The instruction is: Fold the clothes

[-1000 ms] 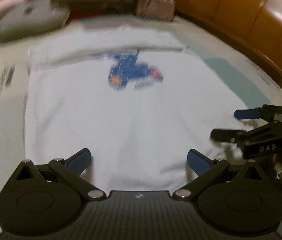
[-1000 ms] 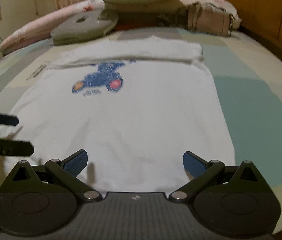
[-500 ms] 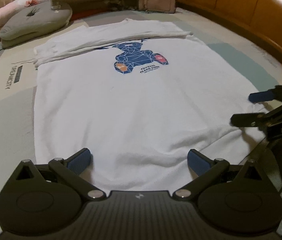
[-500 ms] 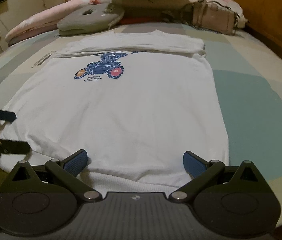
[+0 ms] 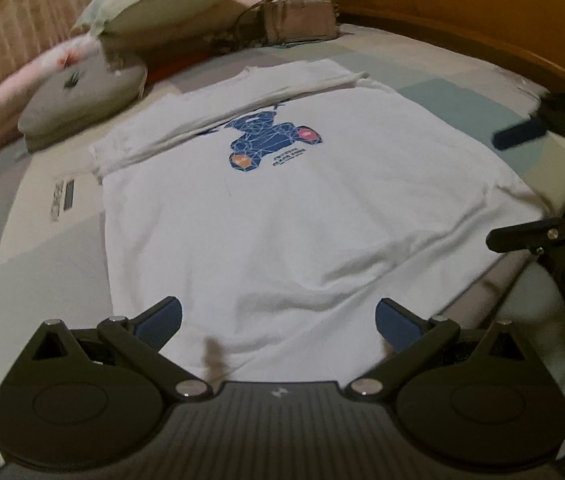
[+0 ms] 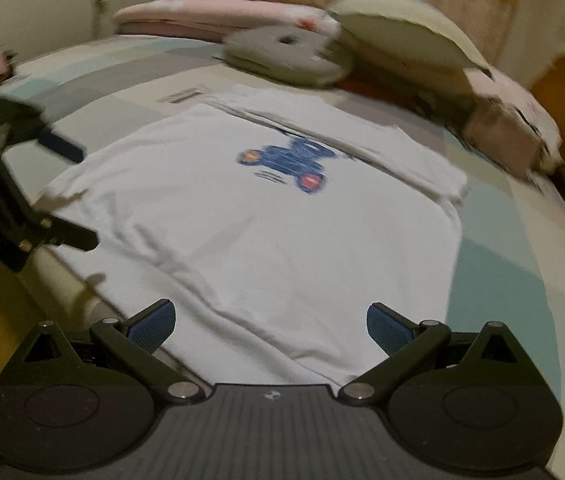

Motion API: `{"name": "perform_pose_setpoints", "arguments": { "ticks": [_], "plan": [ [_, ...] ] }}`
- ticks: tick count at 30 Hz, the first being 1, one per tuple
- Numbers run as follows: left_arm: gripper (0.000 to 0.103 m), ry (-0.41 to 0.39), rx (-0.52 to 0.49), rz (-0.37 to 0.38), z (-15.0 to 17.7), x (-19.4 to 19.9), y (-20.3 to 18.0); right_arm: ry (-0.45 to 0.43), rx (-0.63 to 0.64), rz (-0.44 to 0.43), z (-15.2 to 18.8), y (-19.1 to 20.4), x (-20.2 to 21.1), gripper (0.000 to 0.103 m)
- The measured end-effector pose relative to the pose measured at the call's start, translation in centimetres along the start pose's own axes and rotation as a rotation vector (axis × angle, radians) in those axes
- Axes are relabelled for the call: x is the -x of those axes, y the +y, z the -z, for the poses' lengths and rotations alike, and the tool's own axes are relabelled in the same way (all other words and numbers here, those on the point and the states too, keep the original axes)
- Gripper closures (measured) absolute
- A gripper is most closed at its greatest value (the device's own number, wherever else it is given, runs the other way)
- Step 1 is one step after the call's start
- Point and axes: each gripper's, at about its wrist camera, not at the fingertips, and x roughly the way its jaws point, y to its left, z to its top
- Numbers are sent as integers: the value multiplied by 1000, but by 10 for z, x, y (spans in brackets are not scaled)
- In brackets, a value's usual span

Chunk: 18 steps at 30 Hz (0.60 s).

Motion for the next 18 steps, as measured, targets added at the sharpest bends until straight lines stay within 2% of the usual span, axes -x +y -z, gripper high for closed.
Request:
{"name": "perform_pose_setpoints", "arguments": {
  "ticks": [4,9,14,18],
  "plan": [
    [1,-9,-60,2,6,4,-8,2,102,-29,-2,19,-7,0],
    [1,-11,-85,24,12,5,-13,0,235,-45,-8,51,-20,0],
    [1,-13,-78,23,15,7,-9,-7,403,13,-11,84,-36,0],
    [1,-21,-69,31,16,8,-3,-62,546,81,-6,102,-33,0]
  ]
}}
